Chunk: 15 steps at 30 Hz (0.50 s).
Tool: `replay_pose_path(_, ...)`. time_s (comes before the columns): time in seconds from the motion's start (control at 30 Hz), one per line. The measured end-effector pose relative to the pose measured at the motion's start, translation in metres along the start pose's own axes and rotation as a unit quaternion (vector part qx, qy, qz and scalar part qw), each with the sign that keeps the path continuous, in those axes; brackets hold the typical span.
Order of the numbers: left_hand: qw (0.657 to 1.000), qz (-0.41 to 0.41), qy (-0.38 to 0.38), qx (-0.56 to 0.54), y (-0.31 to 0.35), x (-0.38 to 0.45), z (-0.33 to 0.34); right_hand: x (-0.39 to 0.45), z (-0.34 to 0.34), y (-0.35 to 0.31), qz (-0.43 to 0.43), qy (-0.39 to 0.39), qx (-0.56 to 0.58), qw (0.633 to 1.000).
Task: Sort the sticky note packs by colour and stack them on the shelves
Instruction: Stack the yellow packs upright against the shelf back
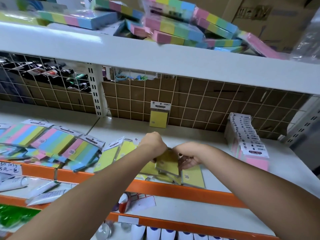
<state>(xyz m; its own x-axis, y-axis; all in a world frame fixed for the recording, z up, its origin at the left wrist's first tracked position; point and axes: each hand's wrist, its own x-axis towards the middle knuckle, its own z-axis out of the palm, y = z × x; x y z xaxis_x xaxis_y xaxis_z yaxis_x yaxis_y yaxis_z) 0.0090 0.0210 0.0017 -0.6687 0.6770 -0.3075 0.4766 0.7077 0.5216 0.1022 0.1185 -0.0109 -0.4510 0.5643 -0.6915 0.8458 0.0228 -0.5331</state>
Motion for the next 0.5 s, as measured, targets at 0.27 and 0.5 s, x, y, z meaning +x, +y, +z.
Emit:
replay_pose_path(0.27,0.997,0.005,0.038,-0.069,0.003,0.026,-0.011,0.011,-0.017,-0.024,-0.009,-0.007,0.181,0.983)
replay_pose_path(0.5,0.990,-0.016,0.073,-0.121,0.001,0.059,-0.022,0.029,-0.013,-0.047,-0.069,0.086,0.137,0.984)
